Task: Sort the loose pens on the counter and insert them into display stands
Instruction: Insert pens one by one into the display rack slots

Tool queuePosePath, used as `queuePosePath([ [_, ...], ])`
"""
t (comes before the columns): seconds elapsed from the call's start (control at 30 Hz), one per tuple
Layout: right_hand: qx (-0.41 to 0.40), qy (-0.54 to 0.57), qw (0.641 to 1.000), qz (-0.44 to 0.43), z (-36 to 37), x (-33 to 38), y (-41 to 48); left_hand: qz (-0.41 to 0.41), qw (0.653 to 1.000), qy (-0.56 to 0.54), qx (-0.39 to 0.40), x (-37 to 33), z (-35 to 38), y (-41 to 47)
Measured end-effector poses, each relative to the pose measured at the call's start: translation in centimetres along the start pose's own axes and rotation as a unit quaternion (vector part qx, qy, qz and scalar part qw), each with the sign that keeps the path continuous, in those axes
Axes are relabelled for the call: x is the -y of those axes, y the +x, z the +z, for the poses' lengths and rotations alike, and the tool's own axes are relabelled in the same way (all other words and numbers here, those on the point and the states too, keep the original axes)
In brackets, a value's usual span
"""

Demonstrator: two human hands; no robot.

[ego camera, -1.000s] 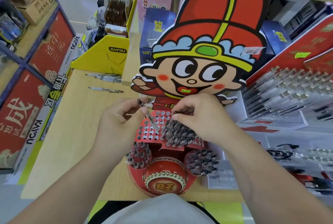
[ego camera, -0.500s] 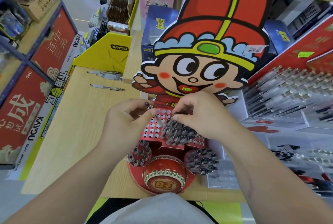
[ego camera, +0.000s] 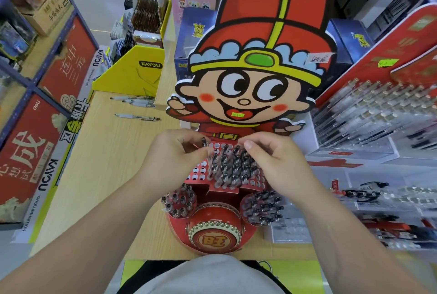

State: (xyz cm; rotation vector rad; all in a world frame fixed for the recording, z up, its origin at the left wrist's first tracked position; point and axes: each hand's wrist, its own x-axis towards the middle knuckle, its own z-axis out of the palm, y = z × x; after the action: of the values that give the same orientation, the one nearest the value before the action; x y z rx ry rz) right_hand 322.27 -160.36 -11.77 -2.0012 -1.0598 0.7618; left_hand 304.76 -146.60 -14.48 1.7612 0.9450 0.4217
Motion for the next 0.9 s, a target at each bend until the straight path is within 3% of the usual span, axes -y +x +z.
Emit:
queuePosePath([
  [0.33, -0.018, 0.029, 0.999, 0.025, -0.2, -1.2, -1.2, 0.005, 0.999, -0.004, 0.050, -0.3, 0.4, 0.4],
  [0.6, -0.020, 0.053, 0.998, 0.039, 0.1, -1.4, -1.7, 0.014, 0.999, -0.020, 0.047, -0.3, 0.8, -0.2],
  [0.9, -0.026, 0.151, 0.984, 0.088, 0.9, -1.4, -1.4, -0.084, 0.988, -0.042, 0.123, -1.2, -0.2, 0.8],
])
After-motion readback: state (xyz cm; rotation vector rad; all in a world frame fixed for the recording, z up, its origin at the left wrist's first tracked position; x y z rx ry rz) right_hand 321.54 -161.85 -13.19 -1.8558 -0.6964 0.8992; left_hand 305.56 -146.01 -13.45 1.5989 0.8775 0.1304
